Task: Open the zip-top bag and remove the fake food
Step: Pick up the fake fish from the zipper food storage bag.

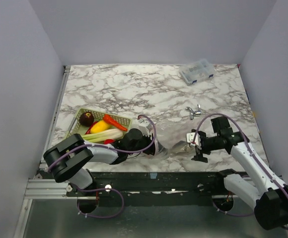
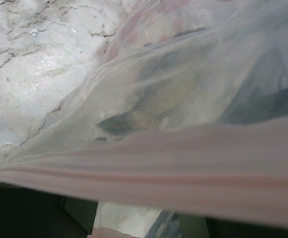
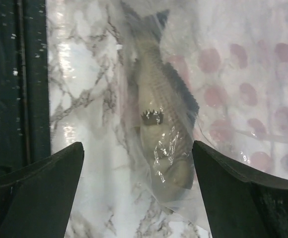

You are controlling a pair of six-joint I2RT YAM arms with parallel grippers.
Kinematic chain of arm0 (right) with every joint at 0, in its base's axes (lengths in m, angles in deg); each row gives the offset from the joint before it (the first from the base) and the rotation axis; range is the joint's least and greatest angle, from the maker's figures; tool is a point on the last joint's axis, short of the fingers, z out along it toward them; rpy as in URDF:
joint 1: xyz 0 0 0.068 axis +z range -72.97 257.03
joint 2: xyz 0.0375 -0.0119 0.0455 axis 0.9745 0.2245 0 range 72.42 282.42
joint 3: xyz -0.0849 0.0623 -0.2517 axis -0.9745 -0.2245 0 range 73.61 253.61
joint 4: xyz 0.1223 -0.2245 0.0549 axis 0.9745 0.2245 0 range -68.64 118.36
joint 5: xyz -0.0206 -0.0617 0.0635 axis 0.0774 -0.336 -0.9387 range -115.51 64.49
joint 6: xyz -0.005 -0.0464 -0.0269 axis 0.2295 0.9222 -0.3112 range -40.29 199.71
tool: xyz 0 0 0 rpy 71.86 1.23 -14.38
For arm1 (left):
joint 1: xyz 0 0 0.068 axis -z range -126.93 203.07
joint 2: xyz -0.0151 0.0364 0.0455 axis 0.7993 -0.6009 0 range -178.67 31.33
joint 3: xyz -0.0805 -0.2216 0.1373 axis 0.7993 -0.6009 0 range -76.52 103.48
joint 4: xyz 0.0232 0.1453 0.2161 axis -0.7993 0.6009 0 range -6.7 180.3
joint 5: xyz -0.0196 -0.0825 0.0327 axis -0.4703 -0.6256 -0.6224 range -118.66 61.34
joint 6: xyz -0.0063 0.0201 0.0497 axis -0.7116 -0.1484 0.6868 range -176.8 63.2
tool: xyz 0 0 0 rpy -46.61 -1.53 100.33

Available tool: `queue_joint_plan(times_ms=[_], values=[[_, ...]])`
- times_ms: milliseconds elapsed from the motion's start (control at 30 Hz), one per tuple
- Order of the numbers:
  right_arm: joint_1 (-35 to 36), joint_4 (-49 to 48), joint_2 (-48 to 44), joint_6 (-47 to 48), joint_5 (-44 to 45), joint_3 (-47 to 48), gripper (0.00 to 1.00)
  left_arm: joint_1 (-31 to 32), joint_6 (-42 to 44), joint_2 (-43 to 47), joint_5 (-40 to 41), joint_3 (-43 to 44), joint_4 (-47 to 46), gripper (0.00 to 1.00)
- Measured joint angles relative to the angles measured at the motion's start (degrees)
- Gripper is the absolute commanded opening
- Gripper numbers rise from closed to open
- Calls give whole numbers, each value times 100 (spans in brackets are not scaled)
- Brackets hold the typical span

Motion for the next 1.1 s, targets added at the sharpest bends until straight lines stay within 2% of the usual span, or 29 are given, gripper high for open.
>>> queue_joint_plan(times_ms=[200,300,367,467,567,833,1100], values=[[0,-968,267,11,275,-258,92,0,-389,-188,-42,4,-205,57],[0,-1325,345,94,402,-487,88,0,-649,-328,-68,9,-330,58],[0,-1447,496,179,501,-557,83,0,-848,-442,-105,9,-428,59],[2,-1655,752,319,671,-623,70,0,-1172,-579,-153,9,-579,60],[33,-1967,859,455,785,-671,55,0,-1486,-678,-157,9,-691,66],[87,-2433,885,535,894,-787,25,0,-2374,-800,-153,188,-522,67],[120,-2566,710,417,857,-870,16,0,-3145,-883,-94,382,-68,66]])
